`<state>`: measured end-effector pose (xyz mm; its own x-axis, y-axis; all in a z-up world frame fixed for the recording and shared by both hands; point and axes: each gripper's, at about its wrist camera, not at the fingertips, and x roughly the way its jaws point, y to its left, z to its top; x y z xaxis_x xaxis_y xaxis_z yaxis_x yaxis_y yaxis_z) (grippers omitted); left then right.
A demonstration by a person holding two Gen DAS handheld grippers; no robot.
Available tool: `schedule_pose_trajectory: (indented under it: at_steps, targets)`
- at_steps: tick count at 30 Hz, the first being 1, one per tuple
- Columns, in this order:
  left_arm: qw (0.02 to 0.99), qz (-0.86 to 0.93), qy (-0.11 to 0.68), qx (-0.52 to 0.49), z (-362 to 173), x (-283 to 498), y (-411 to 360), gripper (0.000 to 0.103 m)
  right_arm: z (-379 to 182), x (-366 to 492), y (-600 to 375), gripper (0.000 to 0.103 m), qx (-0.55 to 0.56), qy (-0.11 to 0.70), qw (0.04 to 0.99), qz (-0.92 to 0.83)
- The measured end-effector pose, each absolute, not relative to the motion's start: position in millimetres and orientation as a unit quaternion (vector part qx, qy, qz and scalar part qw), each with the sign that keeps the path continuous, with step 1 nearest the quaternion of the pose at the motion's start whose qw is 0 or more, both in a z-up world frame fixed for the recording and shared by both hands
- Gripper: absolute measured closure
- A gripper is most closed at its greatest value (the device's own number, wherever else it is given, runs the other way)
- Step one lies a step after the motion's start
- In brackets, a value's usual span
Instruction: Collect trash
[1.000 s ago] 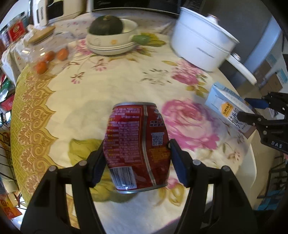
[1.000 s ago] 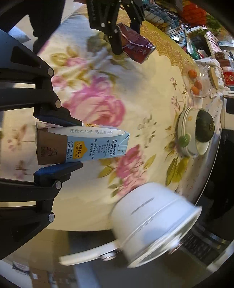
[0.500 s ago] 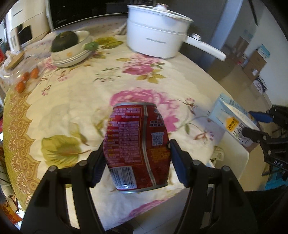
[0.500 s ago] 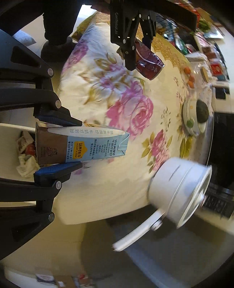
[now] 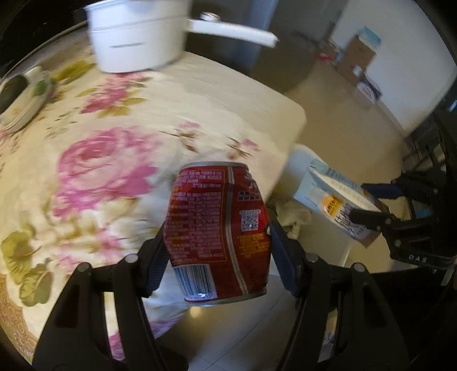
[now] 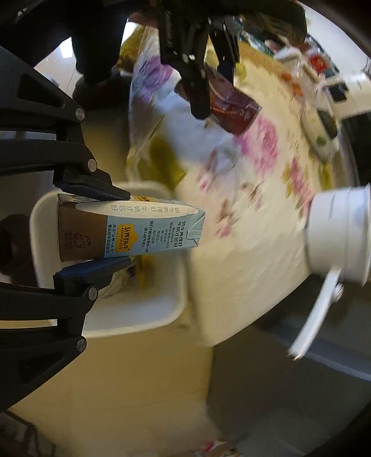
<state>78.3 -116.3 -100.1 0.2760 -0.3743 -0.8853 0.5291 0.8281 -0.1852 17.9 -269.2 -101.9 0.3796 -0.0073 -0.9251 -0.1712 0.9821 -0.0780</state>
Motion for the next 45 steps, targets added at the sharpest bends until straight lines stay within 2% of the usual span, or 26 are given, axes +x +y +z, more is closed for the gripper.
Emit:
schedule_pose_trajectory:
  at_steps: [16,18,19,20,34,35,36,37,38,45]
  targets:
    - [0.767,-0.341,0.53,0.124,-127.5,58.6,-196.8,0.036,-138.9,-3.3,-337.0,0.063,-0.02,0.587,0.81,-0.011]
    - [0.766,-0.342,0.529,0.128,-129.0,58.7,-200.3,0.036,-138.4,-4.7,-339.6,0.051,-0.019,0.586,0.81,-0.02]
    - [0.766,-0.342,0.529,0.129,-129.8,57.5,-201.8,0.036,-137.4,-5.4,-340.8,0.043,-0.021,0.584,0.811,-0.023]
    - [0.765,-0.343,0.529,0.131,-130.4,57.9,-202.7,0.036,-136.4,-6.3,-341.7,0.039,-0.02,0.583,0.812,-0.025]
    - [0.767,-0.344,0.519,0.158,-136.3,53.7,-215.0,0.036,-132.8,-7.1,-353.3,0.033,-0.004,0.581,0.813,-0.044]
    - [0.771,-0.343,0.513,0.157,-135.8,53.4,-216.5,0.035,-133.4,-7.1,-353.6,0.033,-0.005,0.582,0.812,-0.046]
    - [0.775,-0.348,0.504,0.154,-134.3,53.3,-217.4,0.023,-134.0,-7.1,-353.9,0.033,-0.006,0.582,0.811,-0.048]
    - [0.784,-0.352,0.489,0.151,-131.4,52.8,-217.9,0.006,-134.2,-7.4,-354.1,0.033,-0.006,0.583,0.811,-0.05]
    - [0.789,-0.35,0.481,0.151,-130.0,52.3,-218.9,0.001,-134.7,-7.6,-354.1,0.033,-0.006,0.583,0.811,-0.05]
    - [0.798,-0.34,0.474,0.151,-126.8,54.0,-219.1,0.0,-134.7,-9.6,-353.4,0.032,-0.004,0.582,0.812,-0.052]
